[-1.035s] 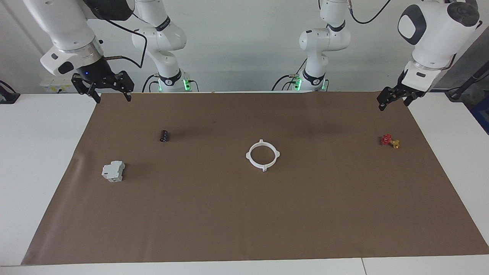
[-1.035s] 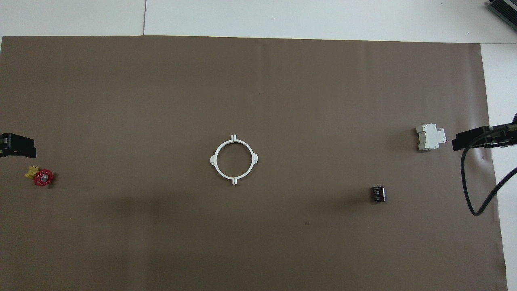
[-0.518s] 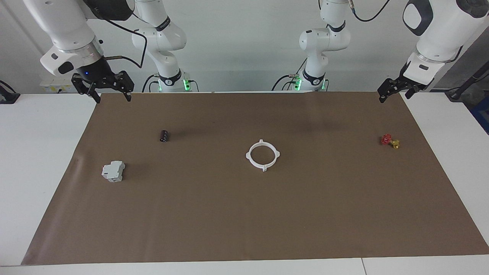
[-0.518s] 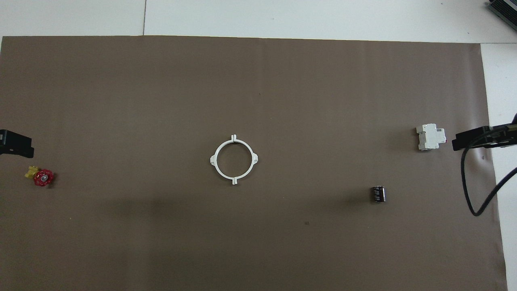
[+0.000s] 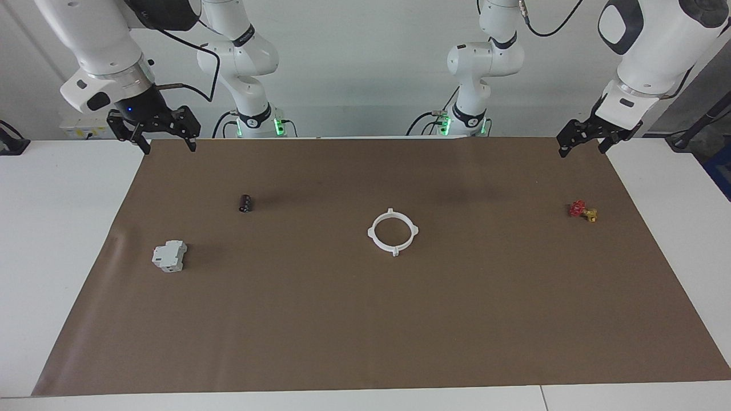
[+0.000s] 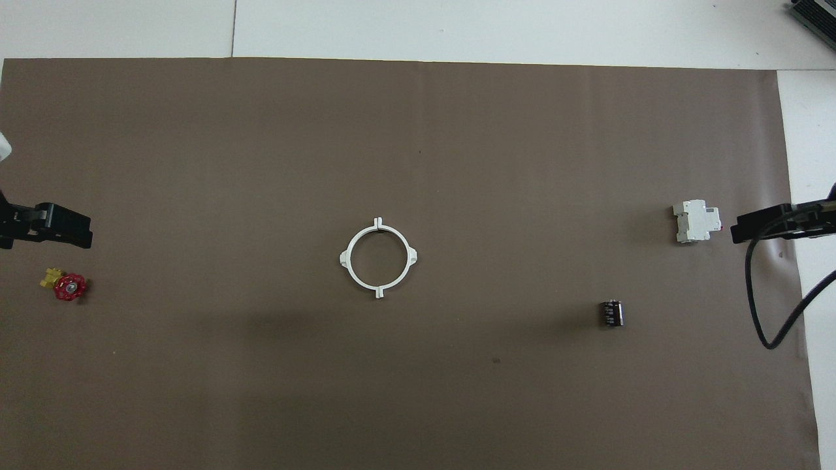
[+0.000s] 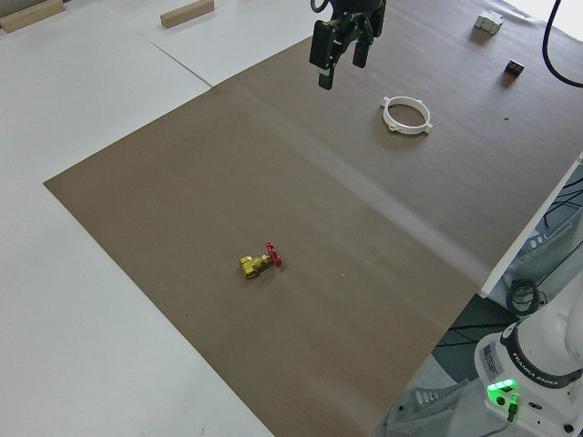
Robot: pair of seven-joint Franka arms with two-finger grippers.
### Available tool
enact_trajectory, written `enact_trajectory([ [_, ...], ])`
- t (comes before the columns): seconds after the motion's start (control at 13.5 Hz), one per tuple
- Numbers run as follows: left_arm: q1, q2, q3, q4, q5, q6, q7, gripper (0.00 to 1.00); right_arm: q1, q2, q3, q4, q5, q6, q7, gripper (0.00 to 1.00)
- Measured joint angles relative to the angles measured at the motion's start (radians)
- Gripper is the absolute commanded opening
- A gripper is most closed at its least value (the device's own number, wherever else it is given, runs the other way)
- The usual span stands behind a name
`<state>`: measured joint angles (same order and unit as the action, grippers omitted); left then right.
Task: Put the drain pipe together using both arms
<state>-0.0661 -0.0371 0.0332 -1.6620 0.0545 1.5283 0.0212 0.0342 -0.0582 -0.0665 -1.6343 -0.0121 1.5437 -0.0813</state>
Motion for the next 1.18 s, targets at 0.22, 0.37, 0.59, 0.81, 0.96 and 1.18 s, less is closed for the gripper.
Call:
enact_trajectory([
  [0.22, -0.005, 0.0, 0.002, 0.005, 0.0, 0.002, 0.0, 1.0, 0.0, 0.0, 0.0, 0.0, 0.0, 0.0, 0.0, 1.0],
  [0.37, -0.005, -0.001, 0.002, 0.011, 0.0, 0.002, 0.0, 1.0, 0.0, 0.0, 0.0, 0.0, 0.0, 0.0, 0.0, 1.0],
  [0.59, -0.005, -0.003, 0.002, 0.03, 0.0, -0.004, 0.0, 1.0, 0.0, 0.0, 0.0, 0.0, 0.0, 0.0, 0.0, 1.0],
  [0.81, -0.005, -0.007, 0.002, 0.033, 0.0, -0.009, 0.0, 1.0, 0.0, 0.0, 0.0, 0.0, 0.0, 0.0, 0.0, 1.0],
  [0.96, -0.005, -0.007, 0.002, 0.033, 0.0, -0.009, 0.0, 1.0, 0.0, 0.0, 0.0, 0.0, 0.0, 0.0, 0.0, 1.0],
  [1.18, -0.005, -0.007, 0.001, 0.033, 0.0, -0.009, 0.0, 1.0, 0.0, 0.0, 0.0, 0.0, 0.0, 0.0, 0.0, 1.0],
])
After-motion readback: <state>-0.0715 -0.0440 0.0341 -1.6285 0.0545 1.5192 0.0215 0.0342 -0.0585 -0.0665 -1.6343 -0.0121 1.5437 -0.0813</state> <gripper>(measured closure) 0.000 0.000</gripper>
